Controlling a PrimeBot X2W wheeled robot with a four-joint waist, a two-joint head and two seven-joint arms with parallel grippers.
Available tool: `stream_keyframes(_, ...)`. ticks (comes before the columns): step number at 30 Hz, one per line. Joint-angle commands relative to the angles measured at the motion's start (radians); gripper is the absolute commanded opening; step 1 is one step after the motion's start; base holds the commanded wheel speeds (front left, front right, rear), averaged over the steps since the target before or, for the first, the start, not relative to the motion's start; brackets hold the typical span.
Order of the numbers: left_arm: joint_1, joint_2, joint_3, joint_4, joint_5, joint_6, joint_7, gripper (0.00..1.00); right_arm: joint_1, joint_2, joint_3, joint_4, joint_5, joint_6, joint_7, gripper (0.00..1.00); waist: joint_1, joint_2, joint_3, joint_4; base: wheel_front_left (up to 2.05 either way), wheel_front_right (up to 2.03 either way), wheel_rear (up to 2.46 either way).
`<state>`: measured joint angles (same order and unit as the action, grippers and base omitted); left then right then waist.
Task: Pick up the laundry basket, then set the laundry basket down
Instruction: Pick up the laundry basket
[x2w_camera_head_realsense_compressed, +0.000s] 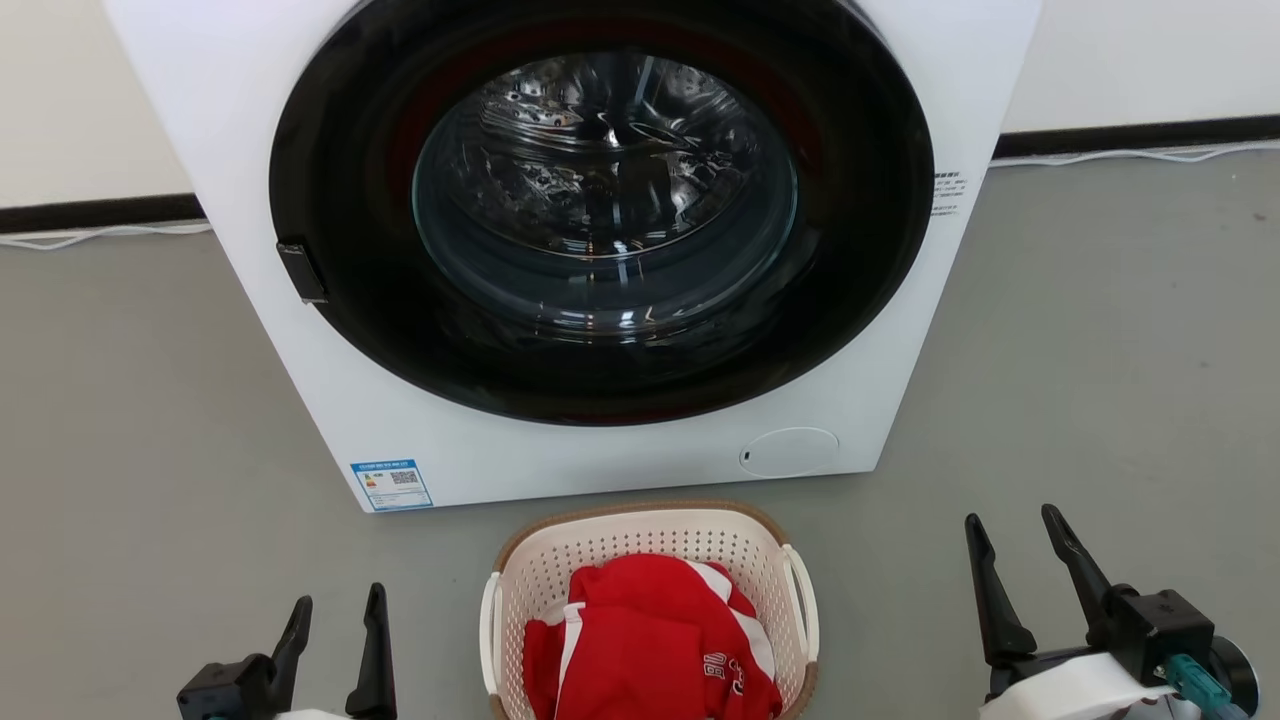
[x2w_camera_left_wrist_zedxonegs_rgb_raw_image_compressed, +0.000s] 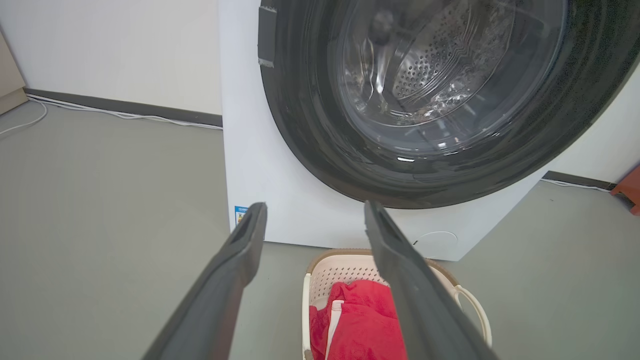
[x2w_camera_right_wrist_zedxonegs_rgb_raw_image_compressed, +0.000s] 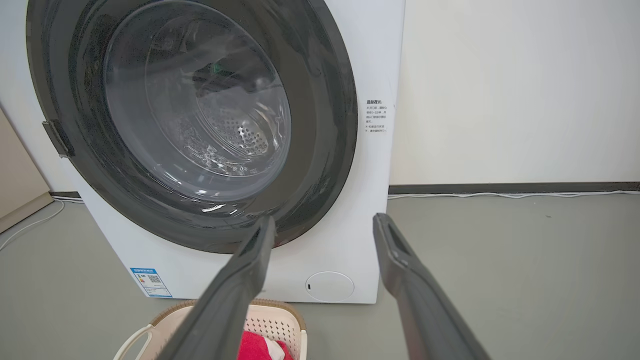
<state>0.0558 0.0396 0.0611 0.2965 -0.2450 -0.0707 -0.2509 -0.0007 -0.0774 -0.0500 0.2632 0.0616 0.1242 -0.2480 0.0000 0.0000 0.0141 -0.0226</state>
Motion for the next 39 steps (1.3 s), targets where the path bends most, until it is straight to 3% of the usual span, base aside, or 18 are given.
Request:
stream_keyframes(1,-0.053,0.011,0.028,-0.017,0.003,-0.001,-0.011,1.00,-0.040,-0.006,0.020,-0.012,-0.007,0.007,-0.014,1.00,0.0000,0.0000,0.021,0.001,0.00,0.00,0.00)
stream_keyframes(8,-0.119,0.011,0.029,0.009,0.001,-0.014,-0.011,1.00,-0.123,-0.001,0.023,0.059,-0.014,0.007,-0.014,1.00,0.0000,0.0000,0.099,0.000,0.00,0.00,0.00)
stream_keyframes(15,-0.221,0.011,0.017,0.119,-0.003,-0.029,-0.011,1.00,-0.234,0.005,0.024,0.183,-0.030,0.007,-0.014,1.00,0.0000,0.0000,0.192,0.003,0.00,0.00,0.00)
stream_keyframes(28,-0.505,0.011,-0.056,0.485,-0.019,-0.050,-0.011,1.00,-0.495,0.016,0.045,0.536,-0.061,0.007,-0.014,1.00,0.0000,0.0000,0.416,0.019,0.00,0.00,0.00)
stream_keyframes(39,-0.683,0.014,-0.091,0.664,-0.018,-0.057,-0.011,1.00,-0.643,0.024,0.051,0.667,-0.095,0.007,-0.014,1.00,0.0000,0.0000,0.582,0.023,0.00,0.00,0.00)
